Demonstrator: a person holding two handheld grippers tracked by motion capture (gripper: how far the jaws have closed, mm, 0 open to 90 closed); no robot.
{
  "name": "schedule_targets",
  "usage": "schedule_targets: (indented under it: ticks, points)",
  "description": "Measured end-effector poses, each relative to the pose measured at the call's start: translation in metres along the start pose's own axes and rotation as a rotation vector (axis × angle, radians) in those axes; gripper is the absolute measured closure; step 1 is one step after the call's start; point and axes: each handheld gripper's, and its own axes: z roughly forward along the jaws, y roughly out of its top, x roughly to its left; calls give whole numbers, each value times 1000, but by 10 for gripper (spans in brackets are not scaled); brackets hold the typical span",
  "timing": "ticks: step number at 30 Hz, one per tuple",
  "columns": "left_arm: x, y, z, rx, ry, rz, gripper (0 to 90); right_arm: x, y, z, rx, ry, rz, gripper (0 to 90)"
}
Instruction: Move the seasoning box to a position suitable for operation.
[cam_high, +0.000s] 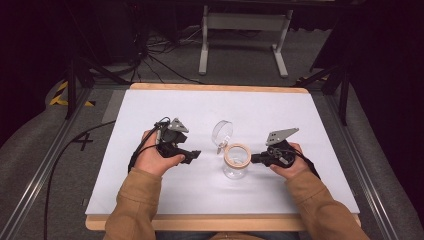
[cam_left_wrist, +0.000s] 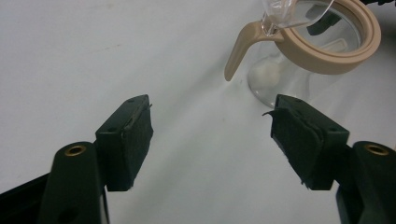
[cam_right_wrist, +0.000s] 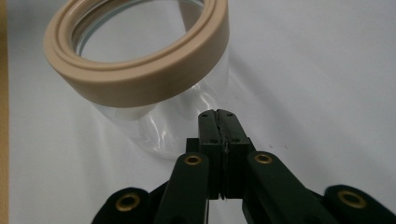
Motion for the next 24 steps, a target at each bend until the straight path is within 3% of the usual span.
schedule_targets:
  ticks: [5,12,24]
  points:
    - [1,1,1,14,-7,24,389,8,1,1,15,20,-16,897]
    - [3,3,2,17,-26,28,500,23,3,5,40,53,-63,896]
    - [4,4,4,16,-65,29,543,36,6,13,59,96,-89,897]
